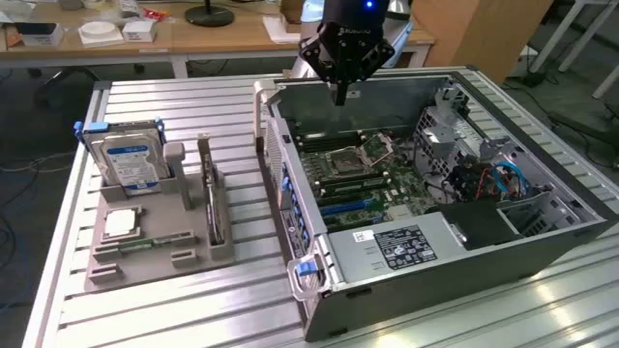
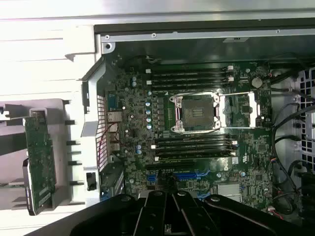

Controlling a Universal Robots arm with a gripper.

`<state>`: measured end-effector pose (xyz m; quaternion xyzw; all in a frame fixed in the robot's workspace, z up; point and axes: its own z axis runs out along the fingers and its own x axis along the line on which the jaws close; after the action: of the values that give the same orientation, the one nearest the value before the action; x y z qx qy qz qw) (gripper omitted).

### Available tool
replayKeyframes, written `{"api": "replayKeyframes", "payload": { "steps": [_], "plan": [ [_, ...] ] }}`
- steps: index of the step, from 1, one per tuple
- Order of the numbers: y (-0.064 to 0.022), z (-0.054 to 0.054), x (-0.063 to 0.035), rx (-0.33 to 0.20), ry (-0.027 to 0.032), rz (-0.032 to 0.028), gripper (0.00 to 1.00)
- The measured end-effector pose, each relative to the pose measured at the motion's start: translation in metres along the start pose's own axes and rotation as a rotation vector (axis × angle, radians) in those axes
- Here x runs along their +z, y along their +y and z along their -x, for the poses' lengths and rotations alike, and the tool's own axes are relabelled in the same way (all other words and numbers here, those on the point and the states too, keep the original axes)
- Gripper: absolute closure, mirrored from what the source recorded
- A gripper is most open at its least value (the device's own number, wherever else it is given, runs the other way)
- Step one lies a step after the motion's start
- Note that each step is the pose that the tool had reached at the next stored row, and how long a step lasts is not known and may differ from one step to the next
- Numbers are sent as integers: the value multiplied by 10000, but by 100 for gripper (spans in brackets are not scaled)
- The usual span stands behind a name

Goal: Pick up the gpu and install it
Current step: 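Reach for the gpu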

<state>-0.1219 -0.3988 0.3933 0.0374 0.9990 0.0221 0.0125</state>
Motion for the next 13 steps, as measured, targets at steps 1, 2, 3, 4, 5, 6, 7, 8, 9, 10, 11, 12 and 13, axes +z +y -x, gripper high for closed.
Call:
{"api": "replayKeyframes", "payload": {
  "steps": [1, 2, 3, 4, 5, 6, 7, 8, 9, 10, 11, 12, 13],
  "plan": [
    [0, 0, 0, 0, 0, 0, 90],
    [0, 0, 0, 0, 0, 0, 90],
    [0, 0, 0, 0, 0, 0, 90],
    [0, 0, 0, 0, 0, 0, 90],
    [0, -1, 0, -1, 0, 0, 90],
    [-1, -11, -1, 1, 1, -1, 90],
    [-3, -31, -2, 0, 1, -2, 90],
    [-4, -60, -2, 1, 1, -1, 90],
    [-6, -87, -2, 1, 0, 0, 90],
    [-9, -119, -4, 0, 0, -1, 90],
    [-11, -150, -4, 0, 0, 0, 90],
    [-14, -181, -5, -1, 0, 0, 90],
    [-16, -213, -5, 0, 0, -1, 90]
  ]
}}
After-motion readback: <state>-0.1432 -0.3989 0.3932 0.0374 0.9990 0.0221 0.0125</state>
